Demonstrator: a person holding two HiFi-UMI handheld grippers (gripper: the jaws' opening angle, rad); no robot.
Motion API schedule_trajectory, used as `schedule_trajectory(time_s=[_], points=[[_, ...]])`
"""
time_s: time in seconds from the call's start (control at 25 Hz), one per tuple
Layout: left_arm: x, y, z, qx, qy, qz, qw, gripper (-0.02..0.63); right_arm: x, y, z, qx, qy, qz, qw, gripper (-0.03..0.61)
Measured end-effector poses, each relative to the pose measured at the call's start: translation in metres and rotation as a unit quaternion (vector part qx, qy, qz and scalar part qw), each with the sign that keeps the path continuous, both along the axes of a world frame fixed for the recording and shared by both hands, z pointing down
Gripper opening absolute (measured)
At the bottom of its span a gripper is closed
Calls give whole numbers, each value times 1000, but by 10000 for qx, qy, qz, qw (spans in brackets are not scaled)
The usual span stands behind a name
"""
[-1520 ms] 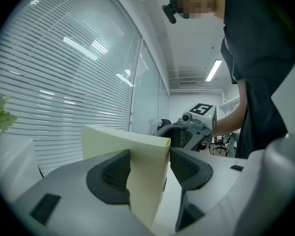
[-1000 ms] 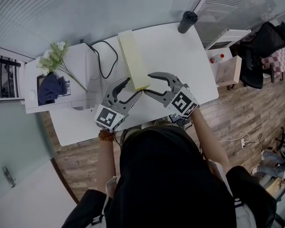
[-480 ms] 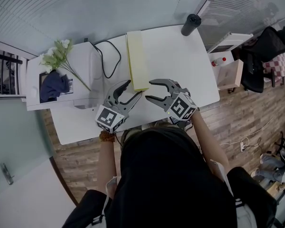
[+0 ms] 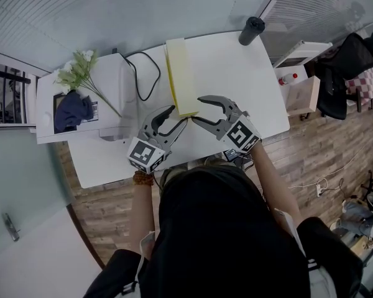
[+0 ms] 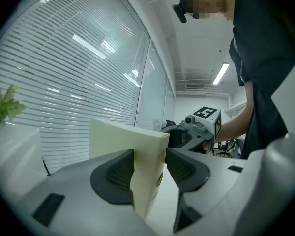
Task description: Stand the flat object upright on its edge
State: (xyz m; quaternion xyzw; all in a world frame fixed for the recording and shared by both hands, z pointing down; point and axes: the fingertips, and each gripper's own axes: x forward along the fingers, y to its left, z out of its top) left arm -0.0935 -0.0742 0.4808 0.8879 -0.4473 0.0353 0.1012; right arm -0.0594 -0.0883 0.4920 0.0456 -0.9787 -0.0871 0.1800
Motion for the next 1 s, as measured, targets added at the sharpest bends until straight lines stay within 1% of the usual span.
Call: schedule_trajectory(time_s=[0.12,0.24,0.32,0.4,0.52,0.64,0.72,0.84,0.92,1.0], points=[[1,-3,0,-26,43,-11,10000,207,-2,-1,2,18,62,51,10000,215],[-2,-2,-1,-1,88,-104,9999,207,-1,0,3,26,121,63,9999,215],[-6,0,-3,39,188,-213,9996,207,2,-1,1,5,102,119,9999,215],[-11,2,-6,100,266,-339,9990,207,7,-4,-3,-75,5,273,9996,215],[-21,10,-10,227,279,-488,9982,206,17,-6,-10,-167,-138,567,9982,215],[-32,20,-17,444,279,-566,9970,189,24,-1,-23,-215,-365,919,9949,215],[-35,29,-23,576,317,-562,9963,182,27,8,-35,-289,-644,1249,9897,215],[-35,39,-33,756,378,-598,9946,157,38,20,-46,-464,-1043,1898,9752,215],[-35,45,-41,890,345,-643,9934,121,44,27,-53,-421,-1242,2207,9665,213],[-34,51,-48,946,249,-732,9925,85,46,36,-62,-272,-1409,2375,9607,193]])
